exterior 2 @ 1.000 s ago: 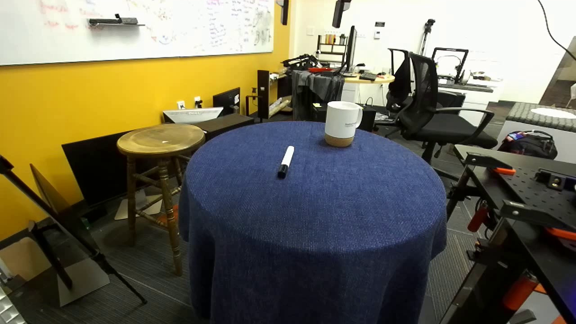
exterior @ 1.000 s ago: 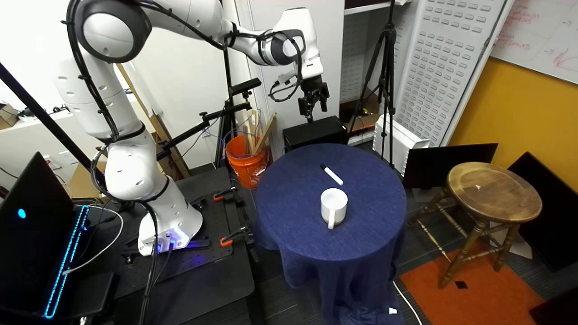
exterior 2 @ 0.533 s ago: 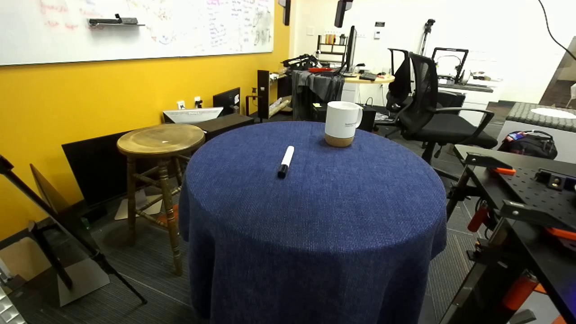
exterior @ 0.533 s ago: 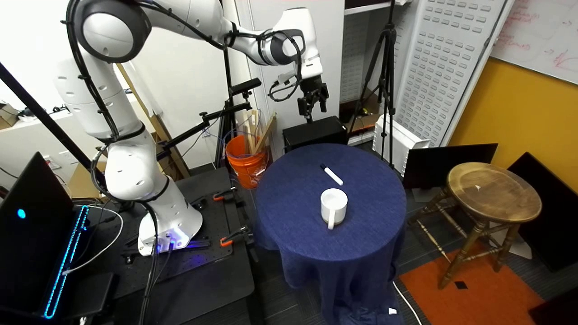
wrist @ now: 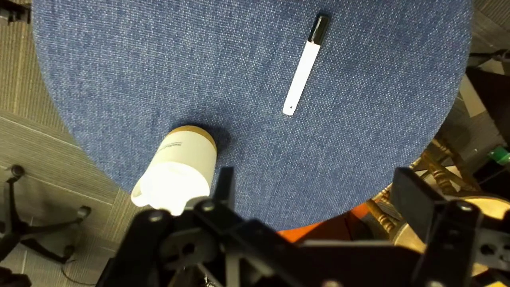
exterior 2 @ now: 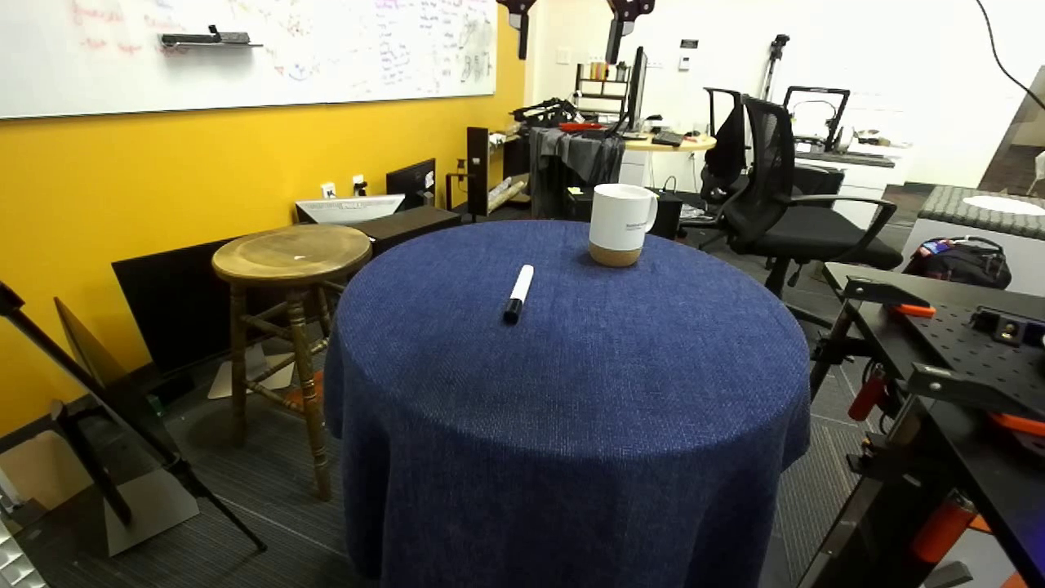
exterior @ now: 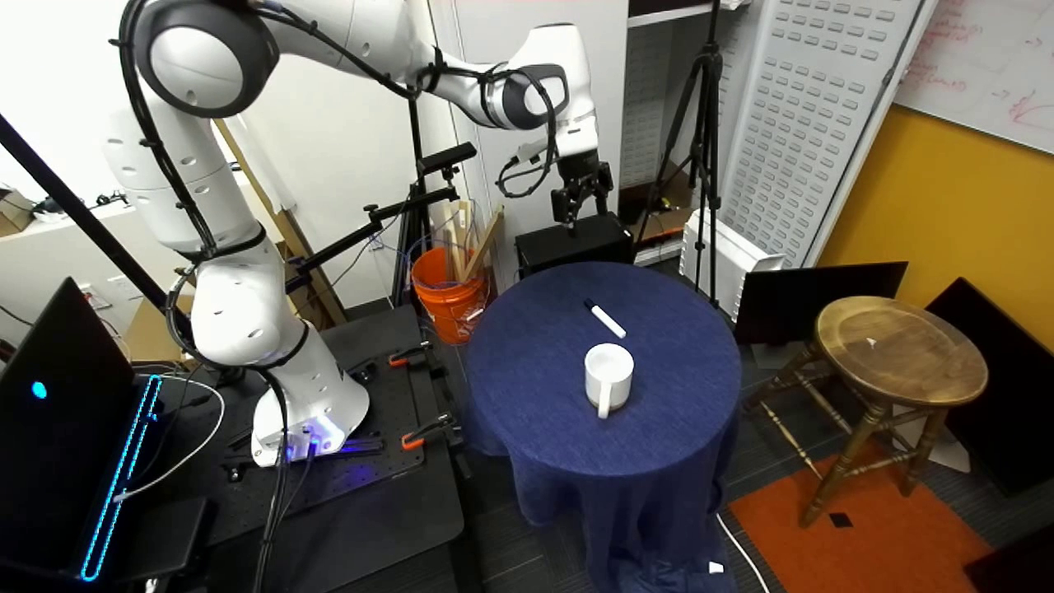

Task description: Put the black marker inside the white mug

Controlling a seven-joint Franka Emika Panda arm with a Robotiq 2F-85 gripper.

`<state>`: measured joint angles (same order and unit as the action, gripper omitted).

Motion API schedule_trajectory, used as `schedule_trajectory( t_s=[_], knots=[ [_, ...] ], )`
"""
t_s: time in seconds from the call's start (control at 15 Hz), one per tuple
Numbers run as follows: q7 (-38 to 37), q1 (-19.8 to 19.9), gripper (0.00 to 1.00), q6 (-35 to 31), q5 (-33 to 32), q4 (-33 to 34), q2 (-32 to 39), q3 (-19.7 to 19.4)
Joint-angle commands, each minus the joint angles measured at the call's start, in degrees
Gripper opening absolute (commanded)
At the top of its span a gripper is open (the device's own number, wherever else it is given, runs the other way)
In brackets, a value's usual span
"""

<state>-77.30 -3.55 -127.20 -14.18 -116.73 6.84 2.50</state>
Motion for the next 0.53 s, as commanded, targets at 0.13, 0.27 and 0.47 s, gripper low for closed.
schedule_trajectory(
  t_s=[0.13, 0.27, 0.47],
  knots=[
    [-7.96, -1.36, 1.00, -12.88, 1.39, -0.78, 6.67, -1.27],
    [-10.24, -2.17, 1.00, -14.78, 2.06, -1.45, 8.36, -1.69],
    [-12.79, -3.10, 1.00, -15.19, 3.30, -2.48, 10.04, -2.54]
  ],
)
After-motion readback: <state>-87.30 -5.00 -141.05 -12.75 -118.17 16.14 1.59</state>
